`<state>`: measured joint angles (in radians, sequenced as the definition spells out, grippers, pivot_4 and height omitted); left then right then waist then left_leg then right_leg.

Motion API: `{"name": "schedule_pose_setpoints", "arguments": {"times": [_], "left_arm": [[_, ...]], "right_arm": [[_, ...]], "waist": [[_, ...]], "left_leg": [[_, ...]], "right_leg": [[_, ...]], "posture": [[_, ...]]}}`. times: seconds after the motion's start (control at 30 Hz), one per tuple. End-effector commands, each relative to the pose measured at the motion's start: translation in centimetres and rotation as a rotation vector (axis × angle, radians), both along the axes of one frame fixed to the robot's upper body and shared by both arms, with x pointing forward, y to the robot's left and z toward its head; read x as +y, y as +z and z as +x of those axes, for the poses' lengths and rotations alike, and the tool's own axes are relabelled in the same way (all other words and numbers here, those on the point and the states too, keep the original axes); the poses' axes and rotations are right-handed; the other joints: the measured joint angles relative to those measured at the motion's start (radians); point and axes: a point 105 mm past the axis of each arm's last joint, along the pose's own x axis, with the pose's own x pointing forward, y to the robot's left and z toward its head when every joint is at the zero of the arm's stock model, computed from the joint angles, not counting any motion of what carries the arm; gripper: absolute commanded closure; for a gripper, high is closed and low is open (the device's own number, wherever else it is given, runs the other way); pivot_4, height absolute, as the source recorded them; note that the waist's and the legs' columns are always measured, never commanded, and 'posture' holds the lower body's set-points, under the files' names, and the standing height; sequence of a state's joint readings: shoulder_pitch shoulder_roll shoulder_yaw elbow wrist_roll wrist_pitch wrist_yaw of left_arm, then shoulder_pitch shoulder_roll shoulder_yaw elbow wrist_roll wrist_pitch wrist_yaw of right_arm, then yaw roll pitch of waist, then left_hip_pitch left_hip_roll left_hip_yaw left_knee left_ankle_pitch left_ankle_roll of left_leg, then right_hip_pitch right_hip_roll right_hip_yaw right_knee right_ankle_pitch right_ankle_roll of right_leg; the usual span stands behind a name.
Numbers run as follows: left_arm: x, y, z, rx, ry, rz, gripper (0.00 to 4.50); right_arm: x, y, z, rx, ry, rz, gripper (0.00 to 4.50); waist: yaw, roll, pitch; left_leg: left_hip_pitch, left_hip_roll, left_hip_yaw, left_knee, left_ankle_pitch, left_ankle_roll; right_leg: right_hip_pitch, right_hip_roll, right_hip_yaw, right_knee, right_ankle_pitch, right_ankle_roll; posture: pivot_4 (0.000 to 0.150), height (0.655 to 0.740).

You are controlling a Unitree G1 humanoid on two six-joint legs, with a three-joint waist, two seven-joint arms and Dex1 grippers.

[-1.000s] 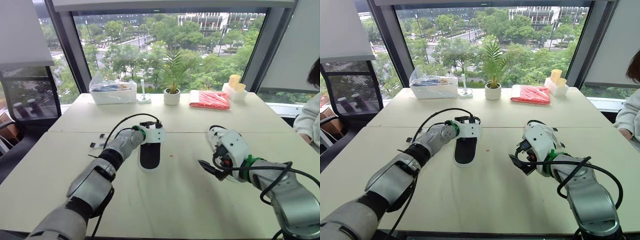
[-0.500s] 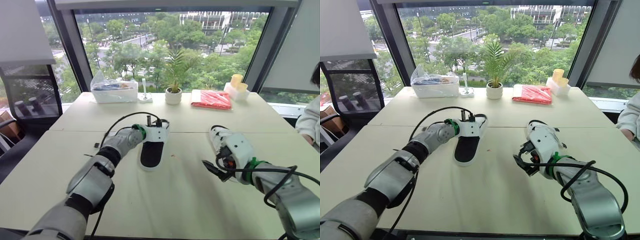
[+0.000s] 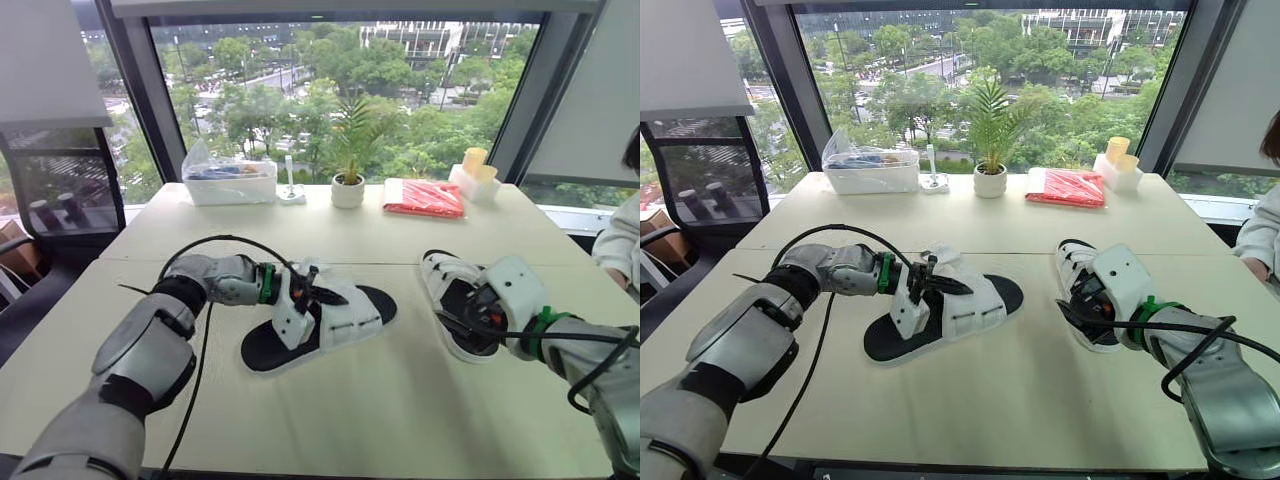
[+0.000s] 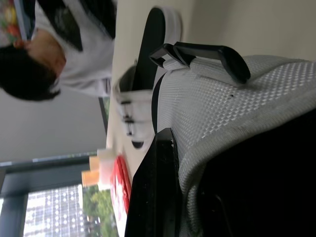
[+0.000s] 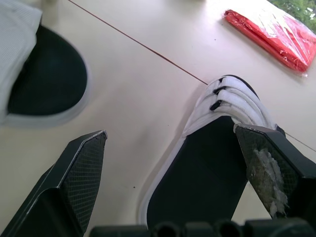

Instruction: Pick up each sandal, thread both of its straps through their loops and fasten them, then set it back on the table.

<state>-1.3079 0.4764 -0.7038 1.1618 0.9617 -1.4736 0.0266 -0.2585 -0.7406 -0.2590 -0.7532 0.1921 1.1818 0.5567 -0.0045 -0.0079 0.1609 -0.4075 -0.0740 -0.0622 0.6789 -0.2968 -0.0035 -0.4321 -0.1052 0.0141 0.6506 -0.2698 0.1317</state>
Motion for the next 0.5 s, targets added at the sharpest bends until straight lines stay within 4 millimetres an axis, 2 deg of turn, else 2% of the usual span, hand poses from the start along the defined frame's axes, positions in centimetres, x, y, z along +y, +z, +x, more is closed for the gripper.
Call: {"name": "schedule_pose_setpoints", "arguments": {"times": [0.03,0.13,0.27,0.37,0.5], "left_arm": [[-1.1,1.5,-0.7,-0.094,-0.109,-0.041,4.47],[-1.7,1.0,-0.9,-0.185,-0.207,-0.046,4.47],[-1.7,-0.3,-1.1,-0.311,-0.413,-0.025,4.47],[-1.7,-0.6,-1.5,-0.325,-0.527,-0.04,4.47],[-2.0,-1.2,-1.8,-0.318,-0.566,-0.016,4.47]], "right_arm": [[0.1,0.8,-0.2,-0.045,0.001,-0.004,0.0],[0.3,0.4,-0.4,-0.039,0.002,-0.001,0.0],[0.6,0.2,-0.6,-0.035,0.004,-0.003,0.0],[0.7,0.1,-0.7,-0.032,0.001,-0.005,0.0],[0.7,0.1,-0.8,-0.029,-0.005,-0.012,0.0]], "waist": [[0.001,0.0,0.0],[0.013,-0.003,0.002],[0.023,-0.004,0.002],[0.022,-0.004,0.002],[0.021,-0.004,0.002]], "left_leg": [[0.0,0.0,0.0,0.001,0.0,0.0],[0.0,0.0,0.001,0.005,-0.001,0.001],[0.0,0.0,0.001,0.005,-0.001,0.002],[0.0,-0.001,0.001,0.005,-0.001,0.002],[0.0,-0.001,0.001,0.005,-0.001,0.002]], "right_leg": [[0.0,0.0,0.0,0.0,0.0,0.0],[0.002,0.0,0.0,0.0,0.001,0.003],[0.003,0.0,0.001,-0.001,0.002,0.004],[0.003,0.0,0.001,0.0,0.002,0.005],[0.003,0.0,0.001,0.0,0.002,0.005]], "posture": [[0.15,0.7374],[0.15,0.7374],[0.15,0.7374],[0.15,0.7374],[0.15,0.7374]]}}
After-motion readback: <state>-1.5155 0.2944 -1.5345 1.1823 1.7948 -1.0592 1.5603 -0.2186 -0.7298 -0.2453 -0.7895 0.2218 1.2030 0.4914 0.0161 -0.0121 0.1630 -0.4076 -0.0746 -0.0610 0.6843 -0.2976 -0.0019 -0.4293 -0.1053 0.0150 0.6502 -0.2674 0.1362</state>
